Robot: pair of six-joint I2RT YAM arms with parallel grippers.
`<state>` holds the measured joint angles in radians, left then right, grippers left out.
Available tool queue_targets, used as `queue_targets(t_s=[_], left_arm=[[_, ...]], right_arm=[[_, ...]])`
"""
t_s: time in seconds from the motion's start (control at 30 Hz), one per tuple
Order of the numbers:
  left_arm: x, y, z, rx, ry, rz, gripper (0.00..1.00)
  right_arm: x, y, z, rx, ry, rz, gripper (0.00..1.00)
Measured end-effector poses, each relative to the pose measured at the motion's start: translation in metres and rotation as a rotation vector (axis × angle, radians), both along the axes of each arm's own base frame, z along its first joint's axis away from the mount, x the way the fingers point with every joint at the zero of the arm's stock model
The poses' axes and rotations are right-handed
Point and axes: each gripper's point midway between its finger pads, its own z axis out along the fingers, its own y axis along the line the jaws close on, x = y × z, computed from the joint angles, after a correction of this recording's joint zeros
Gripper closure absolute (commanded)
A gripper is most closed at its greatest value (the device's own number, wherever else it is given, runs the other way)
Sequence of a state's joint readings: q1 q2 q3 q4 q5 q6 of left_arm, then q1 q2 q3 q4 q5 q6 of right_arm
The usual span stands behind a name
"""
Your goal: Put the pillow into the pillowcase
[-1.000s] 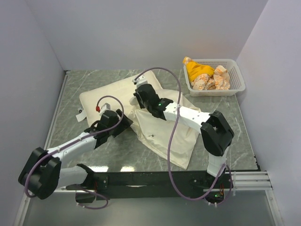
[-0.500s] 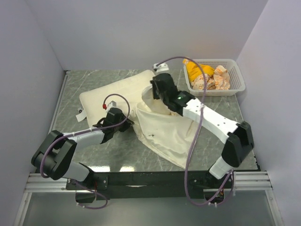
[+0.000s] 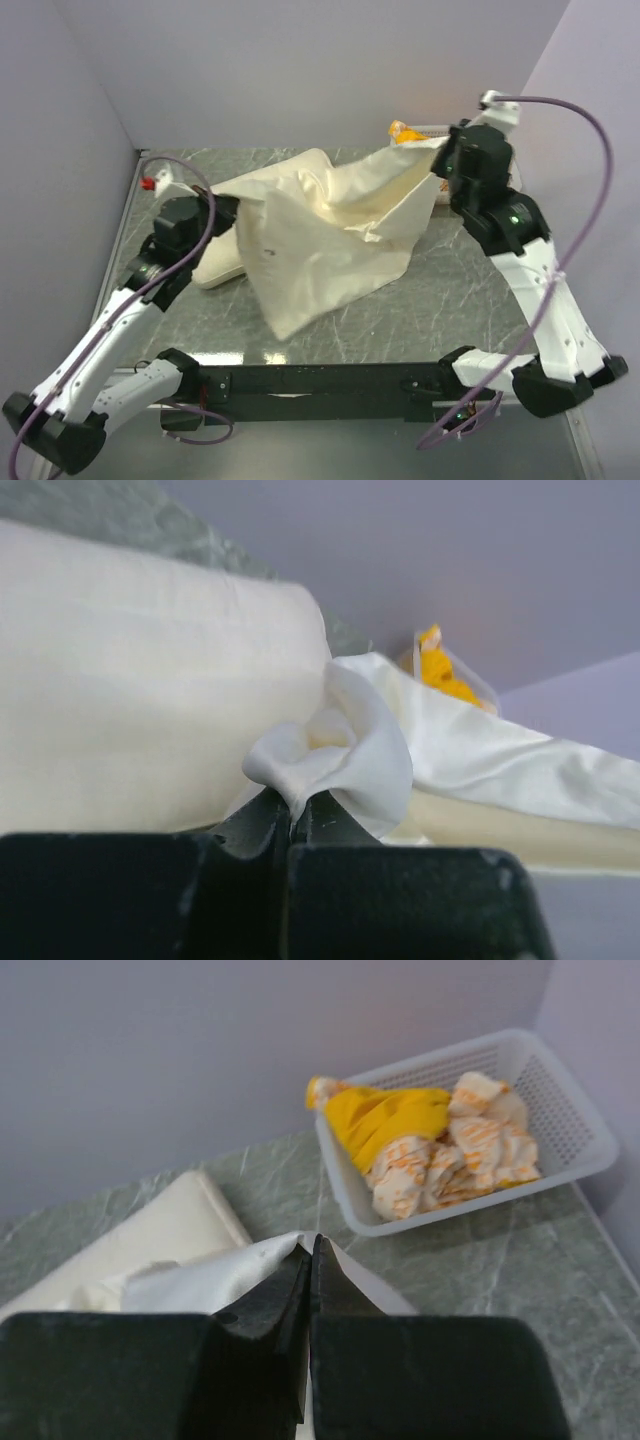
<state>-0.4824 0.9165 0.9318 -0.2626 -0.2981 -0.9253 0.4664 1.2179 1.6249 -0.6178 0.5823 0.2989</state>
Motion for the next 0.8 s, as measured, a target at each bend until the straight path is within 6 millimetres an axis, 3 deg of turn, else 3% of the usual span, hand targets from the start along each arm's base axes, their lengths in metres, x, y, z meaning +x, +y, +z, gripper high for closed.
queue_targets(t_s=[0.1,0.27,0.47,0.6,0.67,0.73,0.8], left_arm=[[-0.01,0.025,0.037,0.029,-0.063,0.073,0.99],[-0.029,0.054,0.073,0.083,-0.096,0.15,0.99],[-0.056,0.07,0.111,0.097,-0.155,0.155,0.99],[-0.069,0.058,0.139,0.107,-0.207,0.047,0.99],[-0.065,0.045,0.149,0.113,-0.217,-0.019,0.99],[-0.053,0.027,0.144,0.13,-0.194,-0.085,0.99],[-0.035,0.009,0.124,0.155,-0.13,-0.135,0.99]], right_arm=[[-0.027,-0.031,0.029,0.028,-0.068,-0.067,1.0],[-0.077,-0.073,0.071,0.091,-0.177,-0.156,1.0],[-0.123,-0.102,0.098,0.136,-0.263,-0.22,1.0],[-0.153,-0.119,0.12,0.16,-0.325,-0.26,0.97],[-0.161,-0.127,0.128,0.16,-0.347,-0.286,0.97],[-0.161,-0.131,0.128,0.146,-0.341,-0.317,0.97],[-0.15,-0.134,0.119,0.113,-0.307,-0.355,0.96]])
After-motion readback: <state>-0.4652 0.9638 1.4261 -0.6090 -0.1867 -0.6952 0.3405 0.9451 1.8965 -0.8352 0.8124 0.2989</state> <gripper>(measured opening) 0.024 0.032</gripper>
